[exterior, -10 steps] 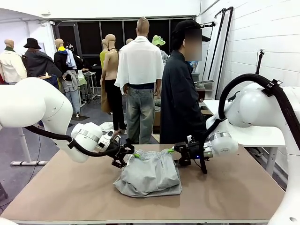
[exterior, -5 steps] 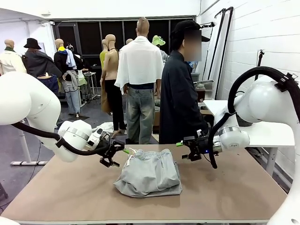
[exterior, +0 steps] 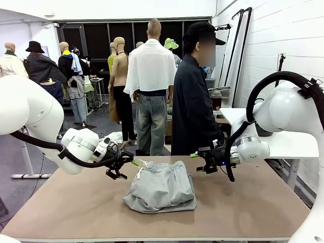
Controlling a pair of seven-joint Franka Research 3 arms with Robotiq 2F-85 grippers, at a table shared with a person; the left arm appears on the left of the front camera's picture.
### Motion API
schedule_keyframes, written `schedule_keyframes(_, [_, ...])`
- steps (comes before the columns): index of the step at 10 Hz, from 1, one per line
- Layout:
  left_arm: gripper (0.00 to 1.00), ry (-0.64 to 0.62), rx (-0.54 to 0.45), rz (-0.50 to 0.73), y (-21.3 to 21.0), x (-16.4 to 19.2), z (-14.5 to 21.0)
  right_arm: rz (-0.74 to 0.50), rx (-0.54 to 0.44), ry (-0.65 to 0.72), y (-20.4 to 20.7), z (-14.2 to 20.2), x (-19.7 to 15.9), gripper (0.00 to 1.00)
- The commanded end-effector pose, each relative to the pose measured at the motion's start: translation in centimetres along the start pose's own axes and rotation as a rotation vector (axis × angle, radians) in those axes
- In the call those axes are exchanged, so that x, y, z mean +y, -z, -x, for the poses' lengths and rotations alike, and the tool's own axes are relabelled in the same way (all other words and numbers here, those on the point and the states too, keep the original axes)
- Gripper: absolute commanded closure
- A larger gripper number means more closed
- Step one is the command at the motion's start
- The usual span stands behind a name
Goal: Fold the training pants.
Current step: Fold the Training pants in half.
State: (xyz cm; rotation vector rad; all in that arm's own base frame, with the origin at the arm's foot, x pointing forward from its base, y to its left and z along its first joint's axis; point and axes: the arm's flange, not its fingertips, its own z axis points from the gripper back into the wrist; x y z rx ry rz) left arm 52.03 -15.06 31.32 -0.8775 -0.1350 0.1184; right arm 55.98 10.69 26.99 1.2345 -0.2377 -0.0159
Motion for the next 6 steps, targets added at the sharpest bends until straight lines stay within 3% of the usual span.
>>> schedule_keyframes(1, [0.0,-0.021,0.004,0.027,-0.04,0.25,-0.12,0.001,0.0,0.0,0.05,0.0,-0.02,0.0])
schedule_keyframes(6, [0.0,-0.021,0.004,0.027,-0.04,0.25,-0.12,0.001,0.0,0.0,0.05,0.0,-0.02,0.0])
